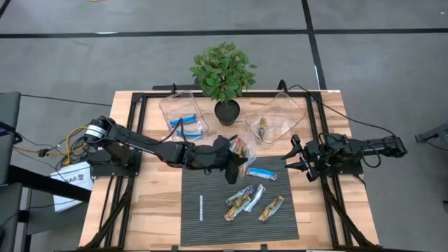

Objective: Pick and place Granola Bars by type
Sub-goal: Put the yellow granola bar into the right transparent bin

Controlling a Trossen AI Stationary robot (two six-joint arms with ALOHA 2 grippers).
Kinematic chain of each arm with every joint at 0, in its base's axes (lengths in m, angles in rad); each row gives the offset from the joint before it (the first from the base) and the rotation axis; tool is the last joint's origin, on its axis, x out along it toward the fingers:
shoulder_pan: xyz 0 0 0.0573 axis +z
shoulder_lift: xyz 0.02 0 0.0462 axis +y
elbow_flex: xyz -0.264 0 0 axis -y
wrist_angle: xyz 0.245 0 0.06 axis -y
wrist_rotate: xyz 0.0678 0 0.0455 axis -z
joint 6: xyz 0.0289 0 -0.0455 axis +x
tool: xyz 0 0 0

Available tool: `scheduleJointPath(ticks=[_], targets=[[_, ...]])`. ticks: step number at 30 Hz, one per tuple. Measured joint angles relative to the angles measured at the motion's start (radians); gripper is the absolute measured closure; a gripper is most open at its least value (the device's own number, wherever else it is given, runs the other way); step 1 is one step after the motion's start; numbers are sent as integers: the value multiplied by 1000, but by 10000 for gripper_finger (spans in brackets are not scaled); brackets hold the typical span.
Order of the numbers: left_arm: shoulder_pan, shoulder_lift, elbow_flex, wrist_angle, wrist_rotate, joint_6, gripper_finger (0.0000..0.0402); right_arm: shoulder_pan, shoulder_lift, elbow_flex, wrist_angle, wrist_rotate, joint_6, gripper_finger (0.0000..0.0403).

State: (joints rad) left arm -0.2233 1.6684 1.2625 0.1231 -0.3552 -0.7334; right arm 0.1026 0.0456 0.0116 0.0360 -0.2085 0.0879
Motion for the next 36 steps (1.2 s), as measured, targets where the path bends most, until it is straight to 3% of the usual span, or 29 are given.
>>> scheduleJointPath(ticks=[14,23,29,36], targets=[[9,0,2,0,-74,33,366,0,0,0,0,0,0,261],[82,2,4,-3,-81,-25,366,0,0,0,0,0,0,263],[121,29,60,-44,-111,-35,366,0,0,0,0,0,0,262],[152,130,188,-45,-46,-11,366,0,1,0,0,0,0,263]])
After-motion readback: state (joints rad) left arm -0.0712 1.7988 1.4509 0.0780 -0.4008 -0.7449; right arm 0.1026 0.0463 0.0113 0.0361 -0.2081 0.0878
